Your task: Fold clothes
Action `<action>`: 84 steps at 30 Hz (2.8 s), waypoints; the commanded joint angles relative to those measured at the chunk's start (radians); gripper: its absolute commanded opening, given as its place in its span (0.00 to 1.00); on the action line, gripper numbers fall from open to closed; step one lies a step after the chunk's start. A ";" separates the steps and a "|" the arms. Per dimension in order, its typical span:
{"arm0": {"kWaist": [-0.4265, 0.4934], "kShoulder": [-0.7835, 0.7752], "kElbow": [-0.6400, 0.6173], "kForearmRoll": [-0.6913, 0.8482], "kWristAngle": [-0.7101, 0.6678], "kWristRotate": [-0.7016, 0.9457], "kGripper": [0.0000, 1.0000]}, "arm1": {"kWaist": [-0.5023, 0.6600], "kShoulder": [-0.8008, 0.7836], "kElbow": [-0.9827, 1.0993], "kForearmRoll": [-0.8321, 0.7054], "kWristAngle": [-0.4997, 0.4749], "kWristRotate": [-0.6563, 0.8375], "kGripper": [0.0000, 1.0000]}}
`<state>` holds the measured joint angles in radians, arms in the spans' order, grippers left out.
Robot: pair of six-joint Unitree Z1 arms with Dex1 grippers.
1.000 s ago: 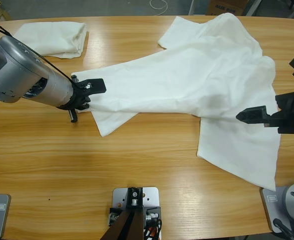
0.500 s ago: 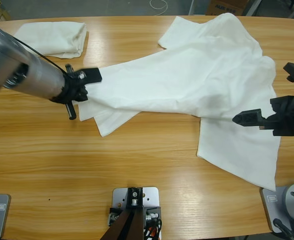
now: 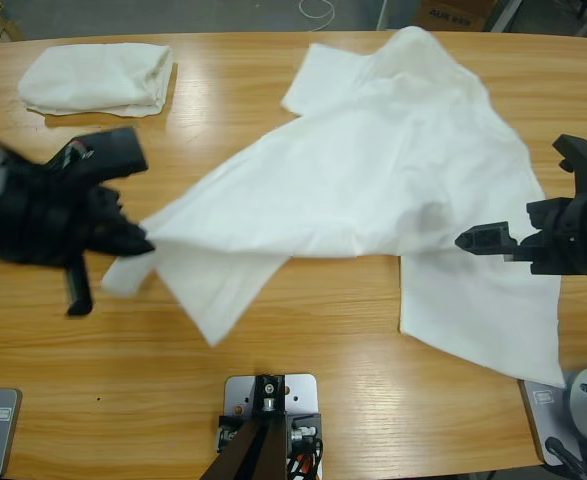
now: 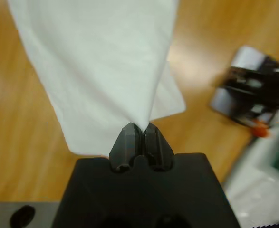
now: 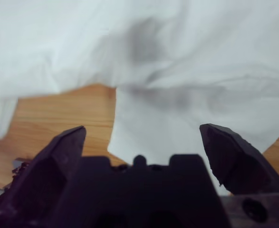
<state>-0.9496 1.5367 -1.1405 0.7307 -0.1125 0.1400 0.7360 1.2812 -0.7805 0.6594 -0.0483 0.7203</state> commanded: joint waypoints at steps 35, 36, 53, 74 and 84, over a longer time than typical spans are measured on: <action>0.140 -0.047 0.065 -0.036 -0.050 -0.068 0.00 | -0.418 0.352 0.195 -0.336 0.095 0.466 0.66; 0.140 -0.049 0.069 -0.036 -0.050 -0.068 0.00 | -0.418 0.358 0.192 -0.351 0.097 0.441 0.48; 0.140 -0.079 0.107 -0.036 -0.050 -0.068 0.00 | -0.342 0.332 -0.077 -0.440 0.149 -0.186 0.00; 0.140 -0.219 0.202 -0.037 0.033 -0.214 0.00 | 0.007 1.253 -1.642 -0.204 0.907 -0.285 0.00; 0.140 -0.209 0.219 -0.038 0.034 -0.217 0.00 | 0.039 1.278 -1.787 -0.173 1.189 -0.190 1.00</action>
<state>-0.8159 1.3336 -0.9578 0.7019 -0.0913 -0.0679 0.7554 2.5343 -2.4980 0.4668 1.0734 0.5195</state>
